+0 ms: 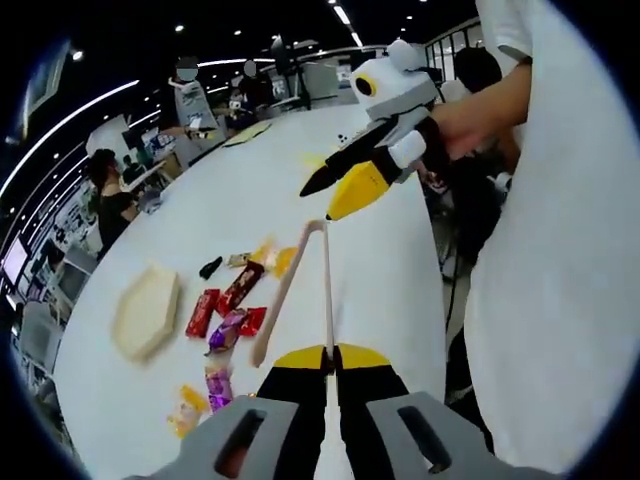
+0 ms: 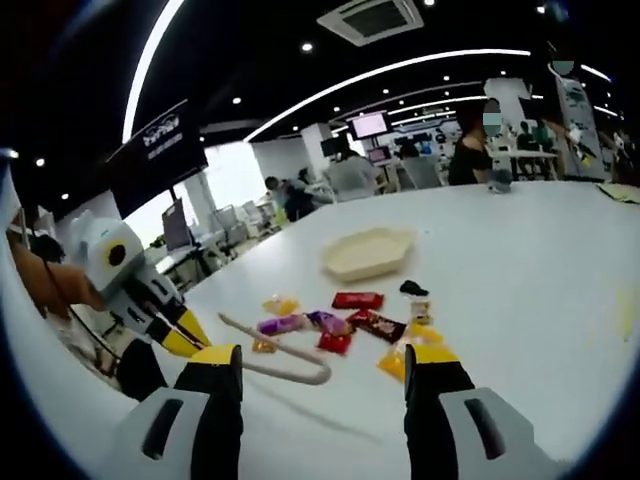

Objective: Place the target food into the container with the food tongs after gripping and lifting it, then release it inside without dropping or visibly crushing the food.

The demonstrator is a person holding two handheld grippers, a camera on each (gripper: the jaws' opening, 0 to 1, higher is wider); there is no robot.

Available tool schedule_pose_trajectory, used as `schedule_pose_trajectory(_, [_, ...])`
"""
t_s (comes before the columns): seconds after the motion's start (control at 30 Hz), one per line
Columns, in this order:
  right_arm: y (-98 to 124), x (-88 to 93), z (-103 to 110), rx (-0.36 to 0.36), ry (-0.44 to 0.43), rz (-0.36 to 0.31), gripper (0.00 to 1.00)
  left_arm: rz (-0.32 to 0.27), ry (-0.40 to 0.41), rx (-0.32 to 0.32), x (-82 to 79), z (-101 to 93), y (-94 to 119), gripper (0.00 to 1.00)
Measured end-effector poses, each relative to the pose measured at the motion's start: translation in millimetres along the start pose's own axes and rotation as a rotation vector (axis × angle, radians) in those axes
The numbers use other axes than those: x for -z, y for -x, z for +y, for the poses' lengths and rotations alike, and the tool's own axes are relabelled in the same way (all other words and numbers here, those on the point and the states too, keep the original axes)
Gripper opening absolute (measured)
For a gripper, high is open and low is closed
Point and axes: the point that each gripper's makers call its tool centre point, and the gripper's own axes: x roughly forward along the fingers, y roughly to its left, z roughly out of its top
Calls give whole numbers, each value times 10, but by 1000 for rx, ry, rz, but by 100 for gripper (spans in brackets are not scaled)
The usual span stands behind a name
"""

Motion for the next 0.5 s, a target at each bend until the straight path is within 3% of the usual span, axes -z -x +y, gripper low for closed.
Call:
schedule_pose_trajectory(0.17, [35,40,17,-31,4,32,55,-8,1,-9,-34,8,8,0])
schedule_pose_trajectory(0.37, [45,51,78,-97,-59,33,38,-21,-10,-34,-75,9,62,0])
schedule_pose_trajectory(0.5, [36,33,105,-107,-112,15,36,-40,-33,-19,-141,-29,82,0])
